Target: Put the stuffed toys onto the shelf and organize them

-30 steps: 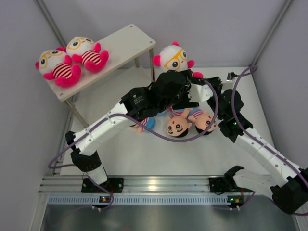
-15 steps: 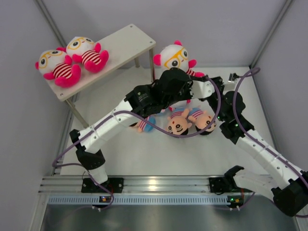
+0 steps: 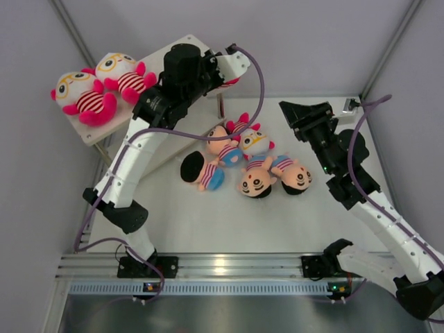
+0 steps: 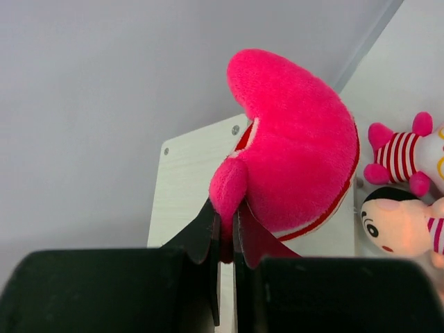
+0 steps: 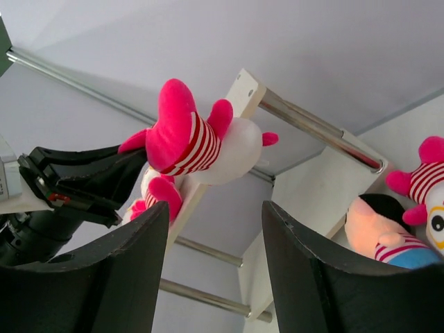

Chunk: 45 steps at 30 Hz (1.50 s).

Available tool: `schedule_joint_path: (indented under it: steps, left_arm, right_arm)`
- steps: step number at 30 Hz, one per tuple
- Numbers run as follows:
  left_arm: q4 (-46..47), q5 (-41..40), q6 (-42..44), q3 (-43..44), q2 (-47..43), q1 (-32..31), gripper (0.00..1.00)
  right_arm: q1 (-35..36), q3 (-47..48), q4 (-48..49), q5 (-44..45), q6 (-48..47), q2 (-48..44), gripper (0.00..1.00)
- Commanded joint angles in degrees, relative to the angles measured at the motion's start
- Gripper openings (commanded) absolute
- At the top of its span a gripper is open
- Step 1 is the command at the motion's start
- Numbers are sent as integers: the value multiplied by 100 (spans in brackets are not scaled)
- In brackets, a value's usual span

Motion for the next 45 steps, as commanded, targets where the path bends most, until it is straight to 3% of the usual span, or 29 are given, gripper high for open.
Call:
schedule_joint_path:
  steps: [1,8,13,15,19,23,29,40,45]
  left_arm:
    - [523,573,250,350,-179,-43,0]
    - [506,1312,-269,1104,84,-43,0]
    - [689,814,608,1510,270,-43,0]
    - [778,619,1151,1318,243,10,0]
    - [1042,872,1014,843,121,747,0]
    - [1007,1652,857,140,-125,1555,0]
    - [541,2999,759,-177,-319,2425,0]
    - [251,3176,1190,-678,-635,2691,0]
    - [251,3044,1234,-766,-732,2691,0]
  right_arm:
    - [-66,169,-148,329,-367,-205,57]
    - [-75,187,-227,339,-446,-223,57]
    - [-84,178,-245,339,-499,-188,57]
    - [-84,143,-245,339,-499,-188,57]
    - [-93,73,-192,339,-490,-223,57]
    - [-93,20,-201,365,-517,-240,58]
    - [-119,-33,-218,382,-552,-293,58]
    - [-154,63,-253,277,-806,31,62]
    - [-312,801,-727,-309,-1499,1111,66]
